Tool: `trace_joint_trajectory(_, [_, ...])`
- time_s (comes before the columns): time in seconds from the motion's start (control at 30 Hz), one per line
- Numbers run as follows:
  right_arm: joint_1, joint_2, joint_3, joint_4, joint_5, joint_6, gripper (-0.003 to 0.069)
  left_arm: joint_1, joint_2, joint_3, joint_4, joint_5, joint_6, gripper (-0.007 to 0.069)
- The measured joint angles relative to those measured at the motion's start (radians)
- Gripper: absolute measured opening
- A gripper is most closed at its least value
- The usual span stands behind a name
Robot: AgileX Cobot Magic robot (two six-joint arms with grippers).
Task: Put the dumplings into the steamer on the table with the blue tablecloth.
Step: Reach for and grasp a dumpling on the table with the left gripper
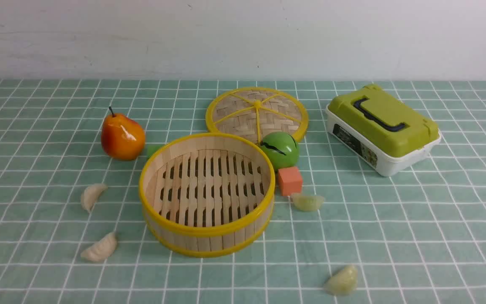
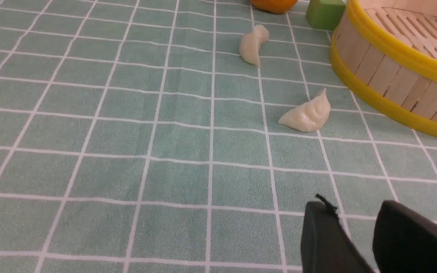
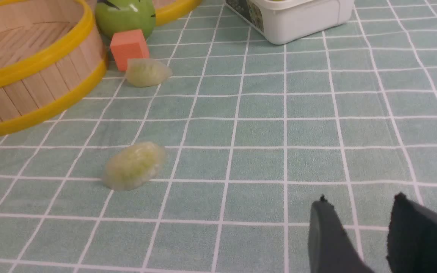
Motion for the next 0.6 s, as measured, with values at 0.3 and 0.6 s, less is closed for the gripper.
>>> trace_joint_trajectory(0.3, [0.000,0.000,0.000,0.000,0.000,0.000,0.0239,0.000,0.000,0.000,0.000,0.000,0.000,0.0202])
trace_joint_trajectory(0.6, [0.000,0.000,0.000,0.000,0.000,0.000,0.0239,0.000,0.000,0.000,0.012,-0.006,0.003,0.0209])
